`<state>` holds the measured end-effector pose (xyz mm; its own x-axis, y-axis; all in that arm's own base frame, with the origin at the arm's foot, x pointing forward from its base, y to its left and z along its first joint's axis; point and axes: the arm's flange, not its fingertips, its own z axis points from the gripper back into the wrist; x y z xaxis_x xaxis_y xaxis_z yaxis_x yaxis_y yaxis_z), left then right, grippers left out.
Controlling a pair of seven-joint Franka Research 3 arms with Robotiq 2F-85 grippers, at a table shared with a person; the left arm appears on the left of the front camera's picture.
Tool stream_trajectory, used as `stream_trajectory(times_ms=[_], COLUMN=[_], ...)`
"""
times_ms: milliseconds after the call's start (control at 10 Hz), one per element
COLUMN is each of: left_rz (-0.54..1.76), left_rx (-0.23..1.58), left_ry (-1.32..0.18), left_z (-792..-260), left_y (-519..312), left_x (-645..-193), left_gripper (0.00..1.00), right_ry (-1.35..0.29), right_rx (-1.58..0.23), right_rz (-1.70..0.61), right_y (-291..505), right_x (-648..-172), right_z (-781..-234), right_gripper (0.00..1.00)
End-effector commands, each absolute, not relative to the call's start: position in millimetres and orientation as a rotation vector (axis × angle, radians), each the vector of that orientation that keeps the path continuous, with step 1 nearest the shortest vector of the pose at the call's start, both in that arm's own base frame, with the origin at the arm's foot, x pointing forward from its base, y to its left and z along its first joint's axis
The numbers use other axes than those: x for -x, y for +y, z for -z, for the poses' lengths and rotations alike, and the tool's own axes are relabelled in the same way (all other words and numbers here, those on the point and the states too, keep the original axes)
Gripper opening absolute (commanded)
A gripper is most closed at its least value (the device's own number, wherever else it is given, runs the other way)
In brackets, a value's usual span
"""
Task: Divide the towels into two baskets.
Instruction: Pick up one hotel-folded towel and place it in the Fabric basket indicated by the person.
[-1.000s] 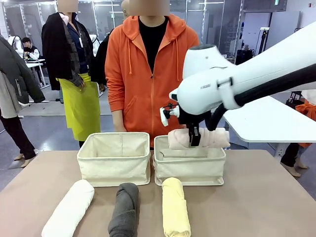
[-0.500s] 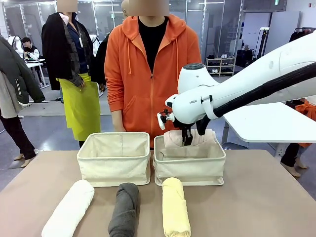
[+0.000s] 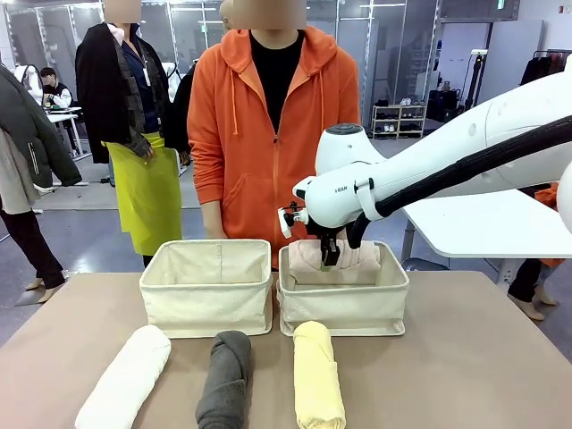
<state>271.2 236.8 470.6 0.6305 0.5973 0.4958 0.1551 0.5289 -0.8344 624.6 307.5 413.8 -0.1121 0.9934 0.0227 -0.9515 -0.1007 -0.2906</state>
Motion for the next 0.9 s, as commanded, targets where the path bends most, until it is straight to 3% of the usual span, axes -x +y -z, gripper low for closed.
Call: stream_trajectory(times_ms=[0,400,800], left_rz=[-0.302,-0.302,-0.302], left_rx=[1.023,1.023,1.023], left_ry=[-0.892,-0.892,-0.892], left_z=[-471.1,-471.1,-471.1], left_y=[238.1,238.1,238.1], left_x=[-270.8,-270.8,-270.8], left_gripper=[1.0,1.0,1.0], right_ry=[-0.28,-0.278,-0.267], right_rx=[0.178,0.231,0.202], right_rz=[-1.68,-1.663,-1.671], right_y=[304.4,306.9,309.9], right_x=[-625.3,-609.2,-623.3], right_z=[-417.9,-424.3,-415.0], right_gripper=[1.0,1.0,1.0])
